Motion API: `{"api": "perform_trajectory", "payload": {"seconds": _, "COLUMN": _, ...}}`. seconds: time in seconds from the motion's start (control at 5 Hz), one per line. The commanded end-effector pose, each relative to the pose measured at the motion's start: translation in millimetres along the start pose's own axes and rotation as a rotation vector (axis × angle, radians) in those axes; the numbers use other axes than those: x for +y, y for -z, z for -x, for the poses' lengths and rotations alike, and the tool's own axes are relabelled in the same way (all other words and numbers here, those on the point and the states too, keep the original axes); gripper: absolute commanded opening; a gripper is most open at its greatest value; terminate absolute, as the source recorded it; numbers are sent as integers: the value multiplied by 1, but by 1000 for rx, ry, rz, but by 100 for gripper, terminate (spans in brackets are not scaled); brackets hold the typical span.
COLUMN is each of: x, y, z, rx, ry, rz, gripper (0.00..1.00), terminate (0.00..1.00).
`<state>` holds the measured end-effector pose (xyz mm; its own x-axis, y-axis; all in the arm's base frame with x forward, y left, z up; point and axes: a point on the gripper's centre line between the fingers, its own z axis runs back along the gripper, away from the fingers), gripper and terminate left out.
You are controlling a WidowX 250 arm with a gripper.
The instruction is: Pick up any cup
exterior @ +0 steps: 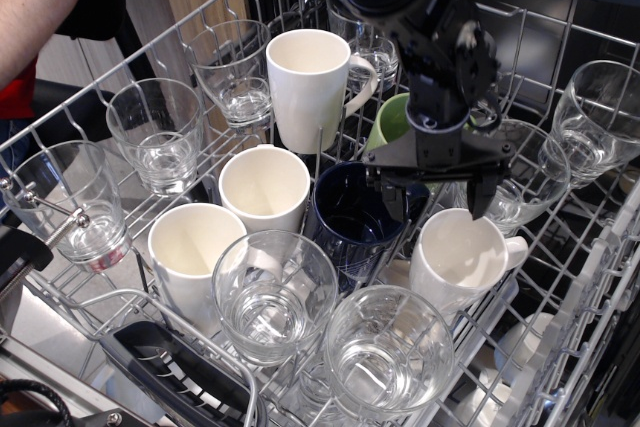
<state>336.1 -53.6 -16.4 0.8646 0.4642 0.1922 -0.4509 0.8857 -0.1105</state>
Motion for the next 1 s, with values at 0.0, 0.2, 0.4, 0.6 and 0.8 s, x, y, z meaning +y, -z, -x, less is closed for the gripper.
{"api": "perform_trajectory", "payload": {"seconds": 0.0, "x": -14, "y": 19, "z": -11, "rx": -87, "ry": -30, "rz": 23, "gripper": 100, "terminate": 0}}
{"api": "perform_trajectory", "payload": {"seconds": 0.2, "x": -13, "y": 28, "z": -4, "rx": -71, "ry": -22, "rz": 33, "gripper": 100, "terminate": 0}}
{"api": "perform_trajectory", "payload": {"seconds": 0.4, "x": -12, "y": 35, "z": 2, "rx": -80, "ry": 2, "rz": 28, "gripper": 100, "terminate": 0}}
{"api": "perform_trajectory", "payload": {"seconds": 0.6, "x": -12, "y": 42, "z": 4, "rx": -85, "ry": 1, "rz": 6, "gripper": 100, "terminate": 0}}
{"api": "perform_trajectory", "payload": {"seconds": 0.8, "x": -11, "y": 47, "z": 4, "rx": -88, "ry": 4, "rz": -15, "gripper": 100, "terminate": 0}}
